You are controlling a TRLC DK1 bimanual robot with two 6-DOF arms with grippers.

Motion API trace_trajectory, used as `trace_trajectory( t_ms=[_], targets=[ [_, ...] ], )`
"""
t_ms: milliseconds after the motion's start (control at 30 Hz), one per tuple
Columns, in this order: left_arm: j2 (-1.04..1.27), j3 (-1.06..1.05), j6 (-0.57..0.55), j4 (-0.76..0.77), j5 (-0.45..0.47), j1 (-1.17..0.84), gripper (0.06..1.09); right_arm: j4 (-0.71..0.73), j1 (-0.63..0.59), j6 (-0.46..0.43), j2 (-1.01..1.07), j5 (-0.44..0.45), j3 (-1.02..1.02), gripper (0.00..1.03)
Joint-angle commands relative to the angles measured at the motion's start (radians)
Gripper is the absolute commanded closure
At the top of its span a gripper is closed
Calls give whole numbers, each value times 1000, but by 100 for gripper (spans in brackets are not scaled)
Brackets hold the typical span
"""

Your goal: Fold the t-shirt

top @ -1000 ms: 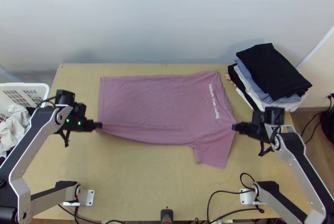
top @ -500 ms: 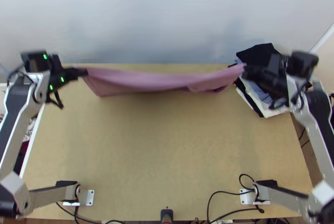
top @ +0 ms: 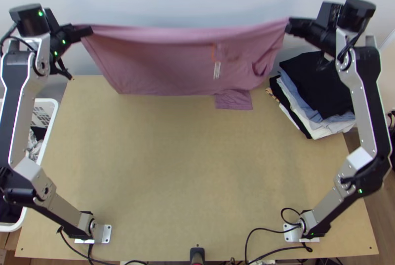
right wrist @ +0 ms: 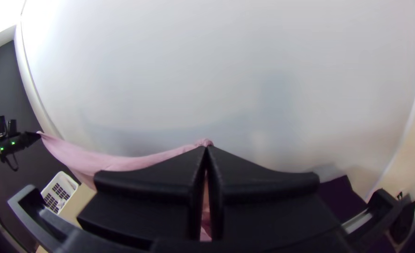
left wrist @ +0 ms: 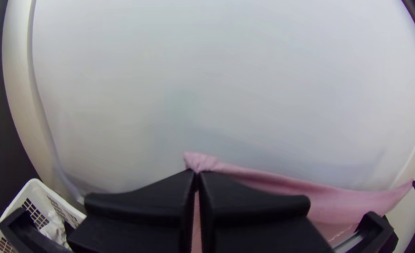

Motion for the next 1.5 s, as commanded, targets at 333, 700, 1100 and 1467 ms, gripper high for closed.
trace_trajectory(
  t_ms=[333, 700, 1100, 1467],
  targets=[
    [-199, 91, -9, 111, -126, -17, 105, 21, -14, -25, -236, 4, 68, 100],
    [-667, -125, -3, 101, -148, -19, 105, -13, -68, -2, -716, -10, -127, 100],
    [-983, -331, -8, -60, -142, 7, 105, -241, -45, 15, -960, -30, -234, 100],
    [-1212, -1103, -66, 55, 10, 1, 105, -66, 39, 82, -1092, -33, -911, 100]
  ],
)
